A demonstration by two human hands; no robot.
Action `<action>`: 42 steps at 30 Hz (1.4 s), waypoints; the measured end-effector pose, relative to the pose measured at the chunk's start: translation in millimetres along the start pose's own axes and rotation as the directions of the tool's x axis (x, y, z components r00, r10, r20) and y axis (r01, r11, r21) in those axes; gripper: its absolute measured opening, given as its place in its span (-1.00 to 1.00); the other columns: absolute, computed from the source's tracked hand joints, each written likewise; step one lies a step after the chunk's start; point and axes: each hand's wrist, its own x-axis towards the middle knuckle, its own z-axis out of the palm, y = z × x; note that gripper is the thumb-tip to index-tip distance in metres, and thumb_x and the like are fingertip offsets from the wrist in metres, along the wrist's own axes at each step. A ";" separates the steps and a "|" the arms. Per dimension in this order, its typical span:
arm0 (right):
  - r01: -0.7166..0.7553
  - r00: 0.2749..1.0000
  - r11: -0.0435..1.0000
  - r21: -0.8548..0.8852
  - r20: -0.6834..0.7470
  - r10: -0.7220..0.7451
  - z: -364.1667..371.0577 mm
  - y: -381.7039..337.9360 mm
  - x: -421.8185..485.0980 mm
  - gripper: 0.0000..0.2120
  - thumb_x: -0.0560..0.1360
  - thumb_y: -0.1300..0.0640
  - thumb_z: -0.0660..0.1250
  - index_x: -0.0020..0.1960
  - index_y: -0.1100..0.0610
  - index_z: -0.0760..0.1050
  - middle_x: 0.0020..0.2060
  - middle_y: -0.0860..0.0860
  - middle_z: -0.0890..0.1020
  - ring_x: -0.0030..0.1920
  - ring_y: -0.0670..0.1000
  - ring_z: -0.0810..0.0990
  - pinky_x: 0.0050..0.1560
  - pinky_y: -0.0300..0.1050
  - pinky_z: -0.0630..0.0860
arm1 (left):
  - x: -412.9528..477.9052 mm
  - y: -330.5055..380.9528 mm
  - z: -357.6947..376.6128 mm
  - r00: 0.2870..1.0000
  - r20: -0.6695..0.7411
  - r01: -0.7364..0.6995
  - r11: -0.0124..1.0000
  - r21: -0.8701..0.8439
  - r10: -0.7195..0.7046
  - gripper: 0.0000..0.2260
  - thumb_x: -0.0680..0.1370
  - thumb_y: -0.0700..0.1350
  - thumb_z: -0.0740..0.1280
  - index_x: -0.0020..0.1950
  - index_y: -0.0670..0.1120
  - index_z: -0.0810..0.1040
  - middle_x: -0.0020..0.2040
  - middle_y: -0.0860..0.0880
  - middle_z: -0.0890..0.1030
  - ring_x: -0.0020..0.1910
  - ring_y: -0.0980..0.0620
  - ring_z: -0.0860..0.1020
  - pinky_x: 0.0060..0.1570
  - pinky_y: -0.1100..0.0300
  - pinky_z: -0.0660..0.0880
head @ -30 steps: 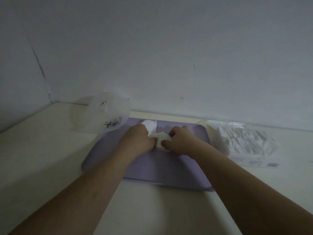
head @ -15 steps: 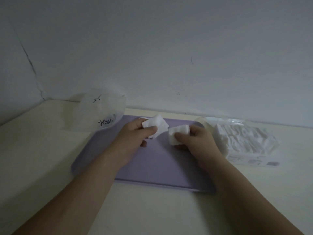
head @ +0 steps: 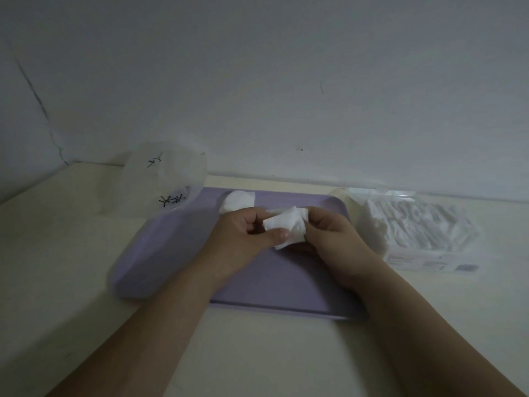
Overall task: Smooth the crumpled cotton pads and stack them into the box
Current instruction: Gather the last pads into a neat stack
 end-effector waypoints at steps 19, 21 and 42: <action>0.033 0.999 0.999 -0.024 -0.020 -0.034 4.1 0.1 -5.0 -0.83 0.57 0.34 0.40 0.15 0.32 0.63 -0.04 0.20 0.74 -0.06 0.07 0.70 0.00 -0.07 0.63 | 0.6 0.4 -1.6 0.988 -0.150 0.050 0.992 0.118 -0.032 -0.60 0.29 -0.03 0.66 0.07 0.09 0.64 0.04 -0.01 0.72 -0.05 0.02 0.68 0.04 0.14 0.64; 0.049 0.999 0.998 -0.050 0.000 -0.049 2.4 1.2 -4.2 -0.84 0.58 0.36 0.38 0.15 0.32 0.63 -0.02 0.20 0.74 -0.04 0.04 0.70 0.01 -0.12 0.63 | -0.8 1.3 -2.6 0.994 -0.107 0.040 0.989 0.145 -0.024 -0.65 0.34 -0.03 0.64 0.10 0.11 0.68 0.05 -0.02 0.73 0.00 0.02 0.69 0.12 0.02 0.65; 0.043 0.999 0.801 -0.597 0.051 -0.016 21.0 1.4 -10.5 -0.18 0.57 0.49 0.13 0.69 0.02 -0.07 0.52 -0.08 0.29 0.55 -0.17 0.23 0.42 -0.49 0.15 | -14.3 15.2 6.5 0.999 -0.039 -0.008 0.969 0.248 0.018 -0.65 0.37 -0.19 0.33 0.03 0.19 0.66 -0.04 0.08 0.75 -0.06 0.11 0.70 0.02 0.15 0.63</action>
